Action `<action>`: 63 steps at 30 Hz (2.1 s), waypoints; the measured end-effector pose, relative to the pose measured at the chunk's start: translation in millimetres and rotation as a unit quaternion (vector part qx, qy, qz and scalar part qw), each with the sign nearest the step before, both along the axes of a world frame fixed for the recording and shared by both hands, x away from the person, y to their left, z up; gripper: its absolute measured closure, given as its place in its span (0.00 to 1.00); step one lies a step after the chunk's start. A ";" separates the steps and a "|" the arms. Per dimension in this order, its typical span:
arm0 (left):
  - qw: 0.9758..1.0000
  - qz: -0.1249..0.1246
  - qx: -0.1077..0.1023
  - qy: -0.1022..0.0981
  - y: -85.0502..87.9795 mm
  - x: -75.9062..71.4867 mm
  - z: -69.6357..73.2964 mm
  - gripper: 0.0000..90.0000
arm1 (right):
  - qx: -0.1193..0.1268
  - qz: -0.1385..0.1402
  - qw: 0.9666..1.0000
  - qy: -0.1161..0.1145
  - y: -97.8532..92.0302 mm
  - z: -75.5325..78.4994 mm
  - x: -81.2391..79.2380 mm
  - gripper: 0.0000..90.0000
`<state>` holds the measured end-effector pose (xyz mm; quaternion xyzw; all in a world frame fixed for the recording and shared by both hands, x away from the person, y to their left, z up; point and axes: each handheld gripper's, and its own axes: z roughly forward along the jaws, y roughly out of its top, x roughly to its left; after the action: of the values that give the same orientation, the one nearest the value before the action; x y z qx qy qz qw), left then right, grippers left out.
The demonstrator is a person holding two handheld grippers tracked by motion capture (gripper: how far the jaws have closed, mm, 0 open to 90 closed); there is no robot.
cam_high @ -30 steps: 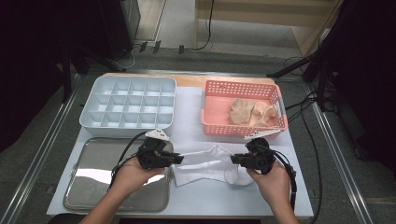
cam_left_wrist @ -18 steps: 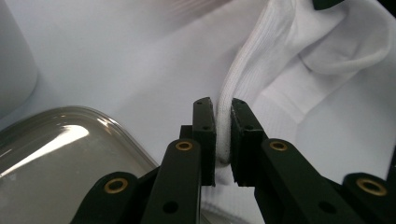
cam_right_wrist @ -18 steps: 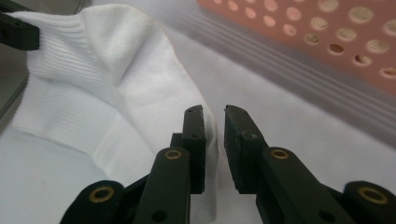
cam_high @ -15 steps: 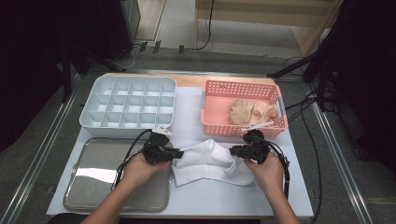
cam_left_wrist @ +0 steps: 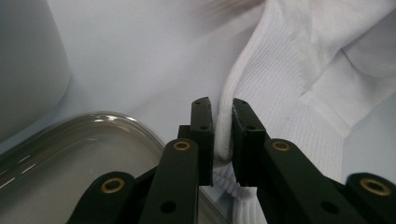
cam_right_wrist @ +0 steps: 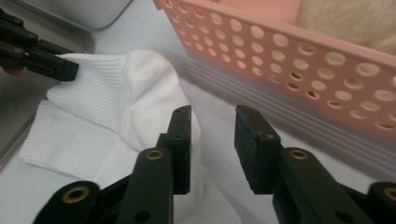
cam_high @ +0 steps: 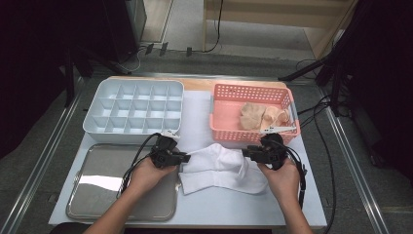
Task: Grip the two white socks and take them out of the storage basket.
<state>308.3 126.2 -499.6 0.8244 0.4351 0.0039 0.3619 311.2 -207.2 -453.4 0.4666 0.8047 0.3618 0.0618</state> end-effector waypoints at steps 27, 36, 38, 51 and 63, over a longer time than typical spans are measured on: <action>0.999 -0.017 -0.015 -0.031 1.6 -13.0 16.5 0.67 | -0.005 0.050 0.999 -0.002 32.1 6.8 -34.4 0.96; 0.999 -0.024 -0.002 -0.030 -6.9 -10.6 8.8 0.67 | -0.019 0.020 1.000 0.012 14.6 -5.5 -27.3 0.95; 0.999 -0.022 -0.001 -0.031 -6.7 -10.0 8.3 0.66 | -0.019 0.009 1.000 0.013 8.3 -6.8 -24.9 0.95; 0.999 0.000 0.009 -0.046 -1.4 -2.6 3.2 0.62 | -0.021 -0.049 0.998 0.020 -26.1 -23.2 -0.2 0.88; 0.998 -0.001 0.028 -0.048 -11.9 3.0 -9.8 0.60 | -0.032 -0.077 0.996 0.015 -37.7 -41.8 10.8 0.75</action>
<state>311.3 114.2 -509.4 0.8337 0.4157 0.0552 0.3594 322.0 -244.9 -495.2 0.5298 0.7787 0.3231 0.0927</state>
